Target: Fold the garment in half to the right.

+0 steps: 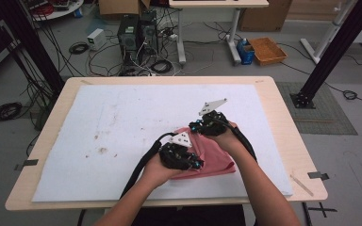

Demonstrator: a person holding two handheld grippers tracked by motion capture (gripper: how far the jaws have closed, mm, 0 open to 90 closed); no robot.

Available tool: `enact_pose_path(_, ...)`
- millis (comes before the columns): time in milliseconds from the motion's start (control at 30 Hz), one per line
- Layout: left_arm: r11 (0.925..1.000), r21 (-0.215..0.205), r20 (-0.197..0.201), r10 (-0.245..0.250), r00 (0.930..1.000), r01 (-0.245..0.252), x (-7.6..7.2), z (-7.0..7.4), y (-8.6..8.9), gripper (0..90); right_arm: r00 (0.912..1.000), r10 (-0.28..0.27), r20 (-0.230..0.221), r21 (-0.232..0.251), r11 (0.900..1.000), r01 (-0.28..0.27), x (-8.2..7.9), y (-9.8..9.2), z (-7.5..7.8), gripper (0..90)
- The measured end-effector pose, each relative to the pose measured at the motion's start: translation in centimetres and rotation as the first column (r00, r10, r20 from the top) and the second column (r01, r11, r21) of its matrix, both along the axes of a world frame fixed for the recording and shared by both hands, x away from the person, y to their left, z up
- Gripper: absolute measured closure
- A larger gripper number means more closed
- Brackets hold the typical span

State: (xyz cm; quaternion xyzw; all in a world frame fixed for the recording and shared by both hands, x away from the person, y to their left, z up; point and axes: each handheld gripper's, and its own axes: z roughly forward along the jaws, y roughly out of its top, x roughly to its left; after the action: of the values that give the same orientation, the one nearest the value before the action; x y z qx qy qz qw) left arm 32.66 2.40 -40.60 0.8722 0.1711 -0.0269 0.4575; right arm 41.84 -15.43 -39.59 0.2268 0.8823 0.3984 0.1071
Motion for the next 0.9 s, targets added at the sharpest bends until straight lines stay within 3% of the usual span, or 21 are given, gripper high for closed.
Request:
enact_pose_path(400,0.9993,0.026,-0.001,-0.028,0.9996,0.028,0.6,-0.1,-1.9,82.6,0.9993,-0.037,-0.007,0.011,0.999,0.037,-0.2,-1.7,-0.5,85.2)
enact_pose_path(900,0.999,0.007,-0.027,-0.043,0.9987,0.044,1.3,-0.6,-3.5,82.6,0.9978,-0.065,0.003,-0.018,0.998,0.066,-0.2,-3.1,-0.8,85.2)
